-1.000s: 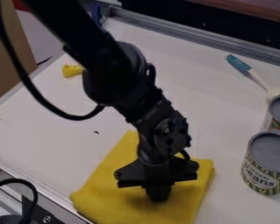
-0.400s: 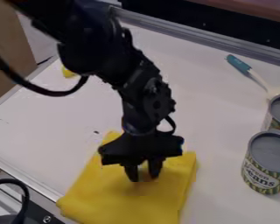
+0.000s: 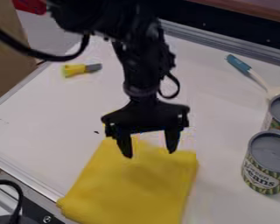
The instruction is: Move the yellow cloth to the bottom right corner of the table
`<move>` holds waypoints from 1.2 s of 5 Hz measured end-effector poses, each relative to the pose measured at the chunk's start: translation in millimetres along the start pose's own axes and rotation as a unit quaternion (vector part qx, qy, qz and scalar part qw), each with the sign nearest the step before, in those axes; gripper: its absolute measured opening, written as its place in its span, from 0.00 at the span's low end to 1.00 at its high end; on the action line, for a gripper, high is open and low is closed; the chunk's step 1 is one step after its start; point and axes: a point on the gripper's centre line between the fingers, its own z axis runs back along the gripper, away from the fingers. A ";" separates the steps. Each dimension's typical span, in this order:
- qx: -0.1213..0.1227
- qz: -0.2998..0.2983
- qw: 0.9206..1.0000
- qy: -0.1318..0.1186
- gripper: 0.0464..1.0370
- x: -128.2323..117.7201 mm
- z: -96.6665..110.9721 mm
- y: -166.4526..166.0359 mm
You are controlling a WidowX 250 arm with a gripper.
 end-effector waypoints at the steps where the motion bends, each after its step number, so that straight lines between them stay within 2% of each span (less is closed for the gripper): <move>1: -0.015 -0.051 0.999 0.011 0.96 17.7 14.7 -8.4; 2: -0.033 -0.111 0.993 0.011 0.96 24.3 14.1 -14.2; 3: 0.000 -0.136 0.991 -0.015 0.96 41.7 1.9 -18.9; 5: 0.040 -0.199 0.972 -0.121 0.96 86.6 -13.4 -20.0; 6: 0.060 -0.169 0.974 -0.140 0.96 117.0 -18.7 -18.4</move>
